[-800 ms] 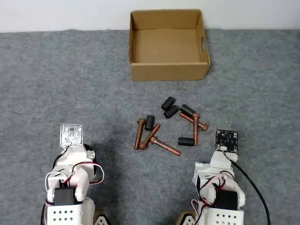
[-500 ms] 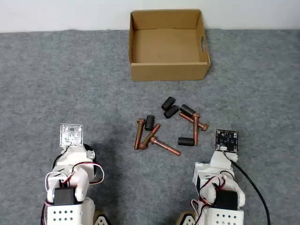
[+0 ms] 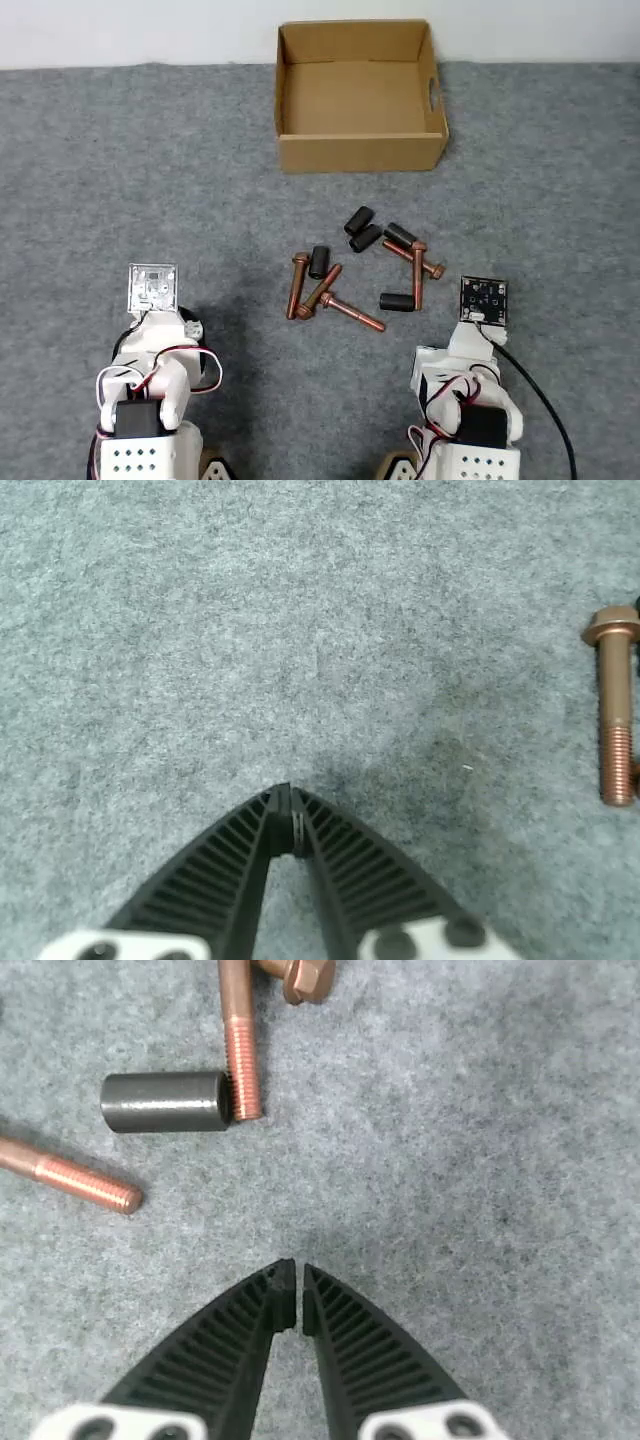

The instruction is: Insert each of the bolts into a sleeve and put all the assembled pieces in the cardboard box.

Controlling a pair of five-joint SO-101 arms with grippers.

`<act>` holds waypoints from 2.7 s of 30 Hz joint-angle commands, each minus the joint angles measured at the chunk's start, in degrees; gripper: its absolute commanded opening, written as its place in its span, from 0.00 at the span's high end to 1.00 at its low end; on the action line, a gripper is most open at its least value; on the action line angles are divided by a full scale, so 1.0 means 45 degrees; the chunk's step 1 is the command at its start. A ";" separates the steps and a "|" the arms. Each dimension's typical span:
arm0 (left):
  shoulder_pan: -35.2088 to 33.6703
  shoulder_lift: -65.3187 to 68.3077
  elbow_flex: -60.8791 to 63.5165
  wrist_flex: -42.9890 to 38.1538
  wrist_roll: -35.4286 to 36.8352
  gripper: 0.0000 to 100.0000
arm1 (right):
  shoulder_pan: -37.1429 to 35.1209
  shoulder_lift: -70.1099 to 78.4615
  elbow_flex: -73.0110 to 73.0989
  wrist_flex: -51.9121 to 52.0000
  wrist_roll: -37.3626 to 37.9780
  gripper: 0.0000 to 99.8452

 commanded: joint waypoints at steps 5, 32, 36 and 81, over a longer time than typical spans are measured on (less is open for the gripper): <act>0.0000 0.0059 -0.0068 -0.0020 -0.0059 0.99 | 0.0049 -0.0088 0.0234 0.0029 -0.0078 0.99; 0.0000 0.0059 -0.0068 -0.0020 -0.0059 0.99 | 0.0049 -0.0088 0.0234 0.0029 -0.0078 0.99; 0.0000 0.0059 -0.0068 -0.0020 -0.0059 0.99 | 0.0029 -0.0088 0.0234 0.0029 -0.0078 0.99; 0.0000 0.0059 -0.0068 -0.0020 -0.0059 0.99 | -0.1592 1.3763 -1.1800 -0.1651 0.5158 0.99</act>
